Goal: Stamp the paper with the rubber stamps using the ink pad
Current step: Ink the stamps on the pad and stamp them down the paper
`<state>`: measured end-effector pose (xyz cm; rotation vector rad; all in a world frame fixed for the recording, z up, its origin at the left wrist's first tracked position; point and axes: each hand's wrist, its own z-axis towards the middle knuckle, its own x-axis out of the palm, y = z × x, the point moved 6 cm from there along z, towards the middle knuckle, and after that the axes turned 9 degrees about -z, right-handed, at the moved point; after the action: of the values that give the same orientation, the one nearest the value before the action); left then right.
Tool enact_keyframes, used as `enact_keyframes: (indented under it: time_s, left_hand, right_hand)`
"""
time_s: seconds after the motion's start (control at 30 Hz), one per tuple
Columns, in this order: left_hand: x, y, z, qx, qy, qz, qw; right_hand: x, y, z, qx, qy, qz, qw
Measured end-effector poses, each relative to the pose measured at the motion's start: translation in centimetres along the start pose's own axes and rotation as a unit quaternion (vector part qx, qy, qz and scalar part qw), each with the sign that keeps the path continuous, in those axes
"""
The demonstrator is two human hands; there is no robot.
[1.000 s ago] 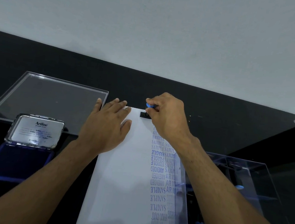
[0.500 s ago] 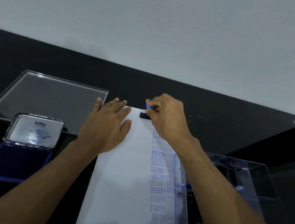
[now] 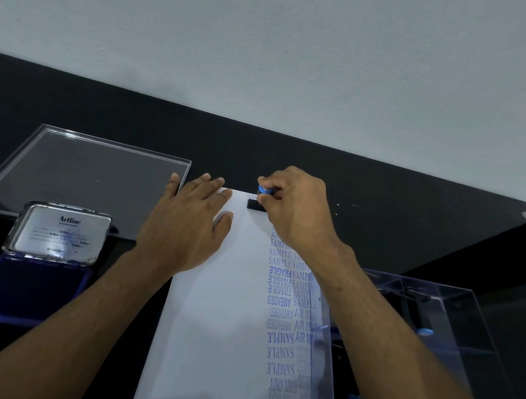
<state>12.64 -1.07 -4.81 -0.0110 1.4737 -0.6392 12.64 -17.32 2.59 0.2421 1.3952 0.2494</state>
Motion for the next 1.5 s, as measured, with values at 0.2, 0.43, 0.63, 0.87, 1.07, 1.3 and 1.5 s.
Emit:
enact_keyframes:
  time_s: [0.2, 0.43, 0.63, 0.87, 1.07, 1.3, 1.5]
  left_hand:
    - [-0.02, 0.00, 0.02, 0.001, -0.001, -0.001, 1.000]
    - [-0.02, -0.06, -0.01, 0.003, -0.004, 0.003, 1.000]
    - [-0.05, -0.06, 0.00, 0.001, -0.001, 0.002, 1.000]
    - [-0.16, -0.10, -0.03, 0.003, -0.002, 0.001, 1.000]
    - [-0.04, 0.00, 0.02, 0.002, 0.001, 0.005, 1.000]
    - [0.11, 0.13, 0.02, 0.002, -0.003, 0.006, 1.000]
    - [-0.01, 0.02, -0.02, 0.004, -0.002, 0.005, 1.000]
  right_hand:
    - [-0.06, 0.09, -0.07, 0.010, 0.005, 0.005, 1.000]
    - [-0.23, 0.04, -0.31, 0.012, -0.006, 0.018, 1.000]
    - [-0.16, -0.04, -0.34, 0.014, -0.009, 0.032, 0.999]
    - [-0.32, 0.15, -0.36, 0.005, -0.013, 0.026, 1.000]
    - [-0.35, 0.12, -0.34, 0.010, -0.005, 0.027, 1.000]
    - [-0.19, -0.06, -0.33, 0.017, -0.007, 0.029, 0.999]
    - [-0.31, 0.09, -0.33, 0.012, -0.011, 0.035, 0.999]
